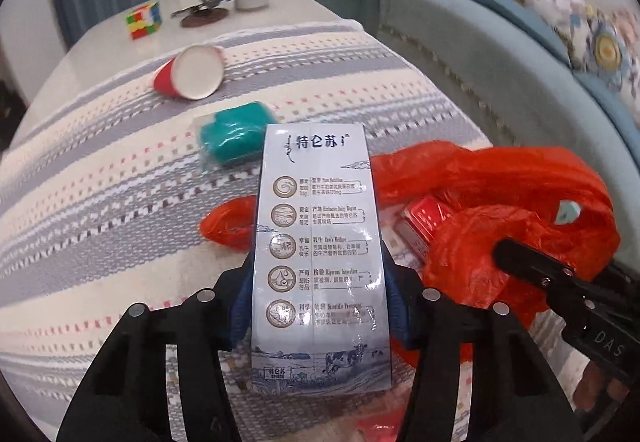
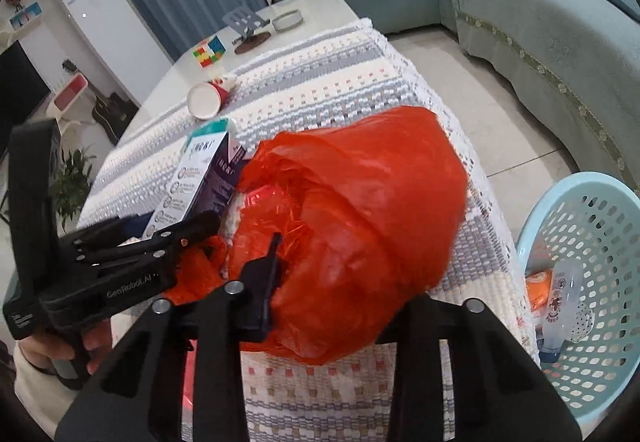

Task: Collect trash
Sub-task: 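Grasp the white milk box with the left tool while the right tool grasps the red plastic bag, then carry the milk box and red bag over the wastebasket and open both tools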

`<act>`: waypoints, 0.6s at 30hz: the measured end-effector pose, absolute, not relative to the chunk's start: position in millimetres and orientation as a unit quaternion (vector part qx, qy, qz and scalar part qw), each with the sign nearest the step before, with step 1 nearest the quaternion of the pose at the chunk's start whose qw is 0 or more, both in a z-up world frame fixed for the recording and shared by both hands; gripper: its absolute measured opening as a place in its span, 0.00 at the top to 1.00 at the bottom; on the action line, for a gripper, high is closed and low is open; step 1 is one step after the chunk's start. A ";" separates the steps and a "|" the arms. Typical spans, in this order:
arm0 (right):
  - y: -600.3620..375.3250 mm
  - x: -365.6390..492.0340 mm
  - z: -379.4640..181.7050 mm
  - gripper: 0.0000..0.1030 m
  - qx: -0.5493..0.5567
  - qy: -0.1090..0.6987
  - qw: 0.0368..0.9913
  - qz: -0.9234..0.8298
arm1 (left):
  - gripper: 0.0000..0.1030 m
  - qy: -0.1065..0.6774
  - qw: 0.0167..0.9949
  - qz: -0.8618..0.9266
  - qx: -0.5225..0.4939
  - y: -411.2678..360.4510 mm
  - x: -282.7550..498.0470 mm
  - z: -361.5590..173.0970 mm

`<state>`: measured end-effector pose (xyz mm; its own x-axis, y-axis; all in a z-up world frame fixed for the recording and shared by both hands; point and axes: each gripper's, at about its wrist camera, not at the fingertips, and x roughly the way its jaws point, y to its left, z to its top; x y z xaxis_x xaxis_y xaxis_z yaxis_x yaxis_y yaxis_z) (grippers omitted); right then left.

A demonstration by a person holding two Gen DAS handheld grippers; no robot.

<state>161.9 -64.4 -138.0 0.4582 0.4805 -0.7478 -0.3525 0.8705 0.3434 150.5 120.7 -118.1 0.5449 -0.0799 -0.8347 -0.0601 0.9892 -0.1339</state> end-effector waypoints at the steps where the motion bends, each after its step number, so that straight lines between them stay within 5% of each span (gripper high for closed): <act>1: -67.4 162.3 -136.1 0.74 0.081 0.456 0.851 0.248 | 0.50 0.474 0.877 -0.003 -0.082 123.7 150.0 -117.9; 18: -164.3 153.8 -103.6 0.75 0.271 0.370 0.858 0.230 | 0.50 0.361 0.928 -0.008 -0.092 118.3 132.6 -22.0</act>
<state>153.8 -164.3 -103.6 0.6203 0.5951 -0.5110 -0.1932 0.7473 0.6358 132.6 118.3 -22.0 0.7393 -0.0805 -0.6686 -0.0523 0.9830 -0.1762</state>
